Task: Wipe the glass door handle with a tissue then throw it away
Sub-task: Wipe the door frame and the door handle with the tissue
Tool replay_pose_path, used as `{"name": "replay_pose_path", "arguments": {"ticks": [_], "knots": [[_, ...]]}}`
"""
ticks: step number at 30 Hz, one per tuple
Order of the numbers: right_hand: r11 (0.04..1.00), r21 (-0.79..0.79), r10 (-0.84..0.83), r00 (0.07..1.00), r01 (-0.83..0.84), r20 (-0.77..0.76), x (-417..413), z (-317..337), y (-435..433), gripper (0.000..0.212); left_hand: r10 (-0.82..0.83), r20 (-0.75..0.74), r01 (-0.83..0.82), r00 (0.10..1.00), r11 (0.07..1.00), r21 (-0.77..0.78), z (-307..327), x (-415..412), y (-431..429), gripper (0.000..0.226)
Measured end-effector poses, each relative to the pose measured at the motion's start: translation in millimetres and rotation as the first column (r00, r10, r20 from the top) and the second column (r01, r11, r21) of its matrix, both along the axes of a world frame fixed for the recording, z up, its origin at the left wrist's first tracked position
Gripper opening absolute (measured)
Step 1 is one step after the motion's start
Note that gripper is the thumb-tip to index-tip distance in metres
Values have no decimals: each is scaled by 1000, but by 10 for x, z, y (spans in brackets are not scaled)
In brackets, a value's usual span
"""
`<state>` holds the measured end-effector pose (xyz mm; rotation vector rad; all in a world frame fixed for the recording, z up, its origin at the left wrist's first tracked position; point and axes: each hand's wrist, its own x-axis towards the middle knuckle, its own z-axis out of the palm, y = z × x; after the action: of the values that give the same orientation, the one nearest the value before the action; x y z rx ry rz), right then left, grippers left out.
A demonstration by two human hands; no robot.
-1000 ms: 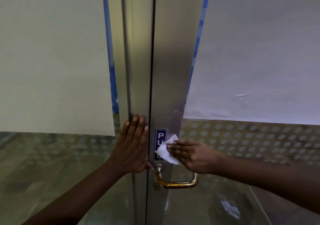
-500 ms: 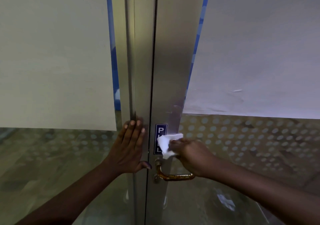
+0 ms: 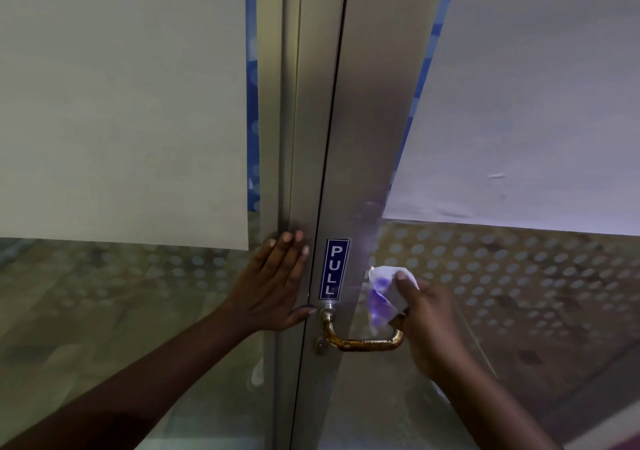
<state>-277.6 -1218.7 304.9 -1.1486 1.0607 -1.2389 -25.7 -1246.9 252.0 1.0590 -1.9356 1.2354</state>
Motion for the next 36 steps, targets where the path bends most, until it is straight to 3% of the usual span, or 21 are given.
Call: {"name": "replay_pose_path", "arguments": {"ticks": [3,5,7,11,13,15,17,23,26,29,33,36], "knots": [[985,-163,-116,935,64,-335,141,-141,-56,30,-12,-1,12,1000,1000,7,-25,-33,-29,85],[960,-279,-187,775,14,-604,239,-285,-64,27,-22,-6,22,1000,1000,13,-48,-42,-47,84],[931,-358,-226,650,-76,-725,361,-416,-42,22,-36,-12,36,999,999,7,-62,-47,-73,83],[926,-301,-172,457,-226,-872,602,-570,22,12,-57,-29,56,998,998,-15,-84,-56,-106,82],[884,-372,-268,345,-282,-899,695,-591,39,6,-62,-27,62,998,998,-18,-99,-50,-118,81],[848,-397,-337,219,-352,-916,777,-582,103,19,-64,-34,63,997,998,-18,-108,-52,-119,80],[815,-428,-417,119,-390,-901,844,-634,157,14,-66,-41,66,997,998,-17,-110,-51,-123,79],[864,-287,-357,-101,-413,-929,902,-819,234,15,-80,-43,79,996,997,-23,-115,-40,-134,82],[897,-253,-295,-64,-364,-953,933,-767,250,40,-85,-43,84,995,996,-32,-108,-45,-136,82],[842,-397,-423,10,-366,-906,943,-696,213,32,-84,-42,82,996,996,-46,-104,-46,-140,79],[850,-375,-436,-94,-371,-895,908,-589,121,15,-62,-25,61,998,997,-52,-103,-51,-140,74],[902,-330,-369,-103,-278,-924,924,-639,75,26,-45,-17,43,999,996,-73,-116,-50,-157,79]]}}
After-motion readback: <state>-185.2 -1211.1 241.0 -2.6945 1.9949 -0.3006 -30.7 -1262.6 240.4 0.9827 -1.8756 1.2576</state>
